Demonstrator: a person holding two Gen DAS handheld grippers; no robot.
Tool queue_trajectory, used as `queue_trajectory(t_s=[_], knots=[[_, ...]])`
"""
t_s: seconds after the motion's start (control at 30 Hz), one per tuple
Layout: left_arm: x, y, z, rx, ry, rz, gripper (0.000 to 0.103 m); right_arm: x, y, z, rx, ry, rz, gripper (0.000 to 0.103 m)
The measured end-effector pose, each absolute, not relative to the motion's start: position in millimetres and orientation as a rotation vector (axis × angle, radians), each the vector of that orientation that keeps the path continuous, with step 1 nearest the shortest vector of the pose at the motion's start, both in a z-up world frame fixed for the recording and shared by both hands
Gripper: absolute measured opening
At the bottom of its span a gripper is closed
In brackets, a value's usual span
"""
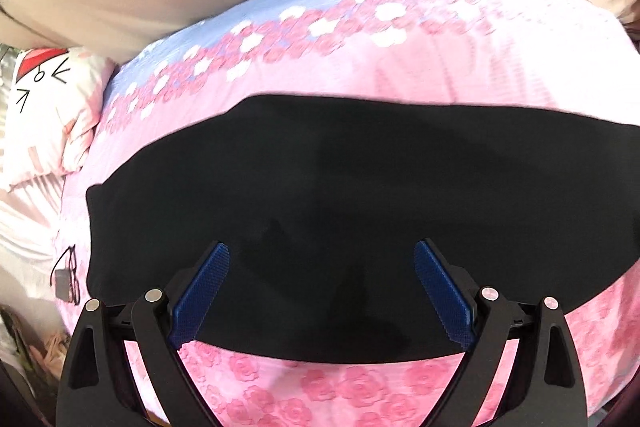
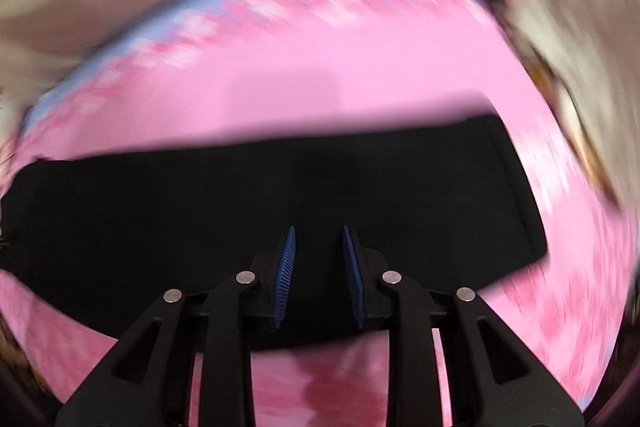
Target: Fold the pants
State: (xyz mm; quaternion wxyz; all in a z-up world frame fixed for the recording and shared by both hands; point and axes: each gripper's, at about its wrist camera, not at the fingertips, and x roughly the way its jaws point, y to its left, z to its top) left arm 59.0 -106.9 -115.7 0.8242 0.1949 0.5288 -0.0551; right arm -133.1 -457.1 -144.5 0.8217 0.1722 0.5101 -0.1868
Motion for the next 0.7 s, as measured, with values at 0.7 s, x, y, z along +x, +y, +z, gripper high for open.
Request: queue_trajectory(t_s=[0.7], knots=[[33.2,-204.8,-84.2,0.504,1.031,-0.248,0.092,-243.0,-527.7,-108.4,0.582,0.883,-0.649,0.048]])
